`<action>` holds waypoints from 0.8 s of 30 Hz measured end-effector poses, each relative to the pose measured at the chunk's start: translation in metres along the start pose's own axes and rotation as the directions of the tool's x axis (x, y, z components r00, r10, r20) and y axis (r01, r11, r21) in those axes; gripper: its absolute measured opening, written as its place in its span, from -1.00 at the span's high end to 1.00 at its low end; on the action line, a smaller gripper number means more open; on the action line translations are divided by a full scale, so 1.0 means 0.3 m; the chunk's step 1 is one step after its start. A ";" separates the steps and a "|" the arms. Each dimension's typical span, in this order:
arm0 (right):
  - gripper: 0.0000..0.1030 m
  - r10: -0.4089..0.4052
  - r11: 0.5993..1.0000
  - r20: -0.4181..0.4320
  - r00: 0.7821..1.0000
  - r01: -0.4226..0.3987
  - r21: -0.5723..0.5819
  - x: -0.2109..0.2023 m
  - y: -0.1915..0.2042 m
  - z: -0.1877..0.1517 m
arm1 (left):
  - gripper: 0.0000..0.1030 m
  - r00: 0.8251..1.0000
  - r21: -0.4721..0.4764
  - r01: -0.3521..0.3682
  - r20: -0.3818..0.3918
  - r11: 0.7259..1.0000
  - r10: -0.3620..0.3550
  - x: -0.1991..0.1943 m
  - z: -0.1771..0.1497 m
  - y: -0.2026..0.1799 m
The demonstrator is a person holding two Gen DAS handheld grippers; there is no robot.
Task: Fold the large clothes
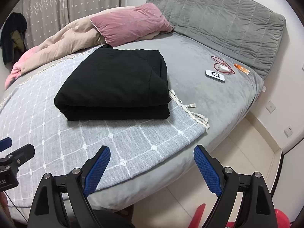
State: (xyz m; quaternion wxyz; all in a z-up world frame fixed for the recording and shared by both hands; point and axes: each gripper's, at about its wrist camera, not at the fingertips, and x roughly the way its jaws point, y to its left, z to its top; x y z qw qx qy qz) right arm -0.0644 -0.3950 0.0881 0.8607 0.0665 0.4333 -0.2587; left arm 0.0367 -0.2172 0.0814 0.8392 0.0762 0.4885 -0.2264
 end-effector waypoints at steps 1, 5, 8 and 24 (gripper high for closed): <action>-0.76 -0.001 1.000 -0.001 1.000 0.001 0.001 0.001 0.001 -0.001 | -0.98 1.000 0.002 0.000 -0.001 1.000 0.000 0.000 -0.001 -0.002; -0.76 0.001 1.000 -0.008 1.000 -0.001 0.001 0.008 0.003 0.000 | -0.98 1.000 0.004 0.003 -0.003 1.000 -0.003 0.002 -0.003 -0.004; -0.76 0.002 1.000 -0.009 1.000 -0.002 -0.002 0.009 0.006 0.001 | -0.98 1.000 0.004 0.004 -0.006 1.000 -0.004 0.003 -0.003 -0.004; -0.76 0.003 1.000 -0.014 1.000 -0.003 0.002 0.010 0.008 0.004 | -0.98 1.000 0.011 0.011 -0.013 1.000 -0.011 0.010 -0.013 -0.008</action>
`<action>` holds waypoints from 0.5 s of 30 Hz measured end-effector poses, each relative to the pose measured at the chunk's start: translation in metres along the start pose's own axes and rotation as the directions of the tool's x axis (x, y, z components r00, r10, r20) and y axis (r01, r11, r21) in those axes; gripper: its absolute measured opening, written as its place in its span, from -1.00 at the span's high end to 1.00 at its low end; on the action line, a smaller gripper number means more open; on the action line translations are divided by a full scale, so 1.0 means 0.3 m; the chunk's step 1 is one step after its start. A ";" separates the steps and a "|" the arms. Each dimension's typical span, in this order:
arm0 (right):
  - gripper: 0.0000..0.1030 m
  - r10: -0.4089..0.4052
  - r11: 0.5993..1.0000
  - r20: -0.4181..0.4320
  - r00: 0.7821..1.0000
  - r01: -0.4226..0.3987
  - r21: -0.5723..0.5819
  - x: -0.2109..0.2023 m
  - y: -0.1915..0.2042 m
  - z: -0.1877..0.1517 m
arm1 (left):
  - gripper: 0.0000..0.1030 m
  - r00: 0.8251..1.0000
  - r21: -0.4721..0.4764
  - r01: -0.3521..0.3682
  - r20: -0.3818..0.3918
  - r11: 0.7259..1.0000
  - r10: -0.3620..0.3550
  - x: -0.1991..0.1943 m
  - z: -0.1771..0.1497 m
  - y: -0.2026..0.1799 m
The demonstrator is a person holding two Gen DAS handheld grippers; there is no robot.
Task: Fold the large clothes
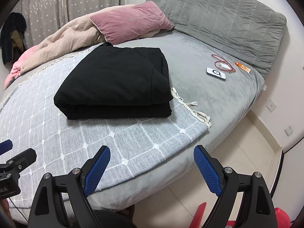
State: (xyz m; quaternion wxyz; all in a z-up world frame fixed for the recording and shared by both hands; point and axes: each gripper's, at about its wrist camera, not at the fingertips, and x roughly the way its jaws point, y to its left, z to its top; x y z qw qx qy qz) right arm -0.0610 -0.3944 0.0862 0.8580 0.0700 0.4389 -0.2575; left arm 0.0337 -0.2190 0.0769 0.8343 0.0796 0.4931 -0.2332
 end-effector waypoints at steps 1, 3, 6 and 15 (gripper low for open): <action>-0.76 0.001 1.000 0.000 1.000 -0.001 0.001 0.000 0.000 0.000 | -0.98 1.000 0.001 0.001 -0.001 1.000 -0.001 0.000 -0.001 -0.001; -0.76 0.002 1.000 -0.001 1.000 -0.002 0.002 0.001 -0.001 -0.001 | -0.98 1.000 0.004 0.002 -0.002 1.000 -0.002 -0.003 0.000 -0.002; -0.76 0.001 1.000 -0.003 1.000 -0.001 0.004 0.002 -0.001 -0.002 | -0.98 1.000 0.005 0.003 -0.002 1.000 -0.003 -0.004 0.000 -0.004; -0.76 -0.003 1.000 -0.009 1.000 0.003 0.005 0.007 -0.001 -0.009 | -0.98 1.000 0.008 0.005 -0.004 1.000 -0.005 -0.005 0.000 -0.009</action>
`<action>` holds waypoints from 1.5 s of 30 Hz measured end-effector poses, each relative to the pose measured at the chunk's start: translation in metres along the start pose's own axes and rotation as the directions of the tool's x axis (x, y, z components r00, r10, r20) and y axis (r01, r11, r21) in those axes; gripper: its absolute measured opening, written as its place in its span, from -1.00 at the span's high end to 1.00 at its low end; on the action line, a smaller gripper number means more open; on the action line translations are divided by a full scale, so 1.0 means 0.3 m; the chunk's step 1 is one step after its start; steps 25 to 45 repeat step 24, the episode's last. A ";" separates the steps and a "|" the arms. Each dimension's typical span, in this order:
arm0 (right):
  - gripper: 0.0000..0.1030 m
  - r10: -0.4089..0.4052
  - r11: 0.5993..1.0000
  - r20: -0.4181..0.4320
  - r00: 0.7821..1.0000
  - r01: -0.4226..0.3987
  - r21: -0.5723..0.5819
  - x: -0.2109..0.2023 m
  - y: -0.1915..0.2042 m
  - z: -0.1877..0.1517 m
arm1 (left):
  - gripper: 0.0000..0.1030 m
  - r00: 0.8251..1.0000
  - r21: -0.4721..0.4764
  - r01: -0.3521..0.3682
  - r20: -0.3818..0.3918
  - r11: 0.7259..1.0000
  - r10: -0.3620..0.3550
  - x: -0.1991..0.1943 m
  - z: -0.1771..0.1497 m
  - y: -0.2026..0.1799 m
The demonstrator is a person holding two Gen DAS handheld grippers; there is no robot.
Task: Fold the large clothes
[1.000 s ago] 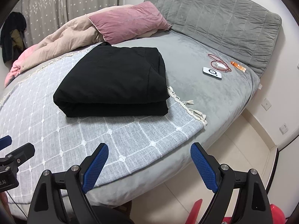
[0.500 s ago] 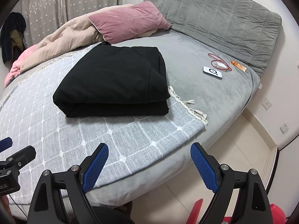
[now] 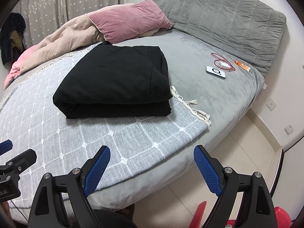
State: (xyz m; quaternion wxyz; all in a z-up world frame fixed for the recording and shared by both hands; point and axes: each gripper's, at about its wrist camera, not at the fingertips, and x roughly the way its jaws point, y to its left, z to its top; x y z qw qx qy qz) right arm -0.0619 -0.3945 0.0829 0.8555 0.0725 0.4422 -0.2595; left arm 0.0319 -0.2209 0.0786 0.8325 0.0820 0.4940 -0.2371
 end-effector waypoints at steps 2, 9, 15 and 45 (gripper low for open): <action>-0.76 -0.001 1.000 0.001 1.000 0.001 0.000 0.000 0.000 0.000 | -0.98 1.000 -0.001 -0.001 -0.002 1.000 0.001 0.001 0.000 -0.004; -0.76 -0.003 1.000 -0.003 1.000 0.003 -0.002 0.002 0.001 -0.001 | -0.98 1.000 0.006 0.006 -0.009 1.000 -0.006 0.005 0.000 0.003; -0.76 -0.006 1.000 -0.003 1.000 0.006 -0.005 0.004 0.002 0.001 | -0.98 1.000 0.005 0.018 -0.016 1.000 -0.018 0.012 0.000 0.012; -0.76 -0.010 1.000 -0.007 1.000 0.010 -0.004 0.010 0.002 0.006 | -0.98 0.996 -0.003 0.080 -0.039 0.997 -0.080 0.021 -0.005 0.018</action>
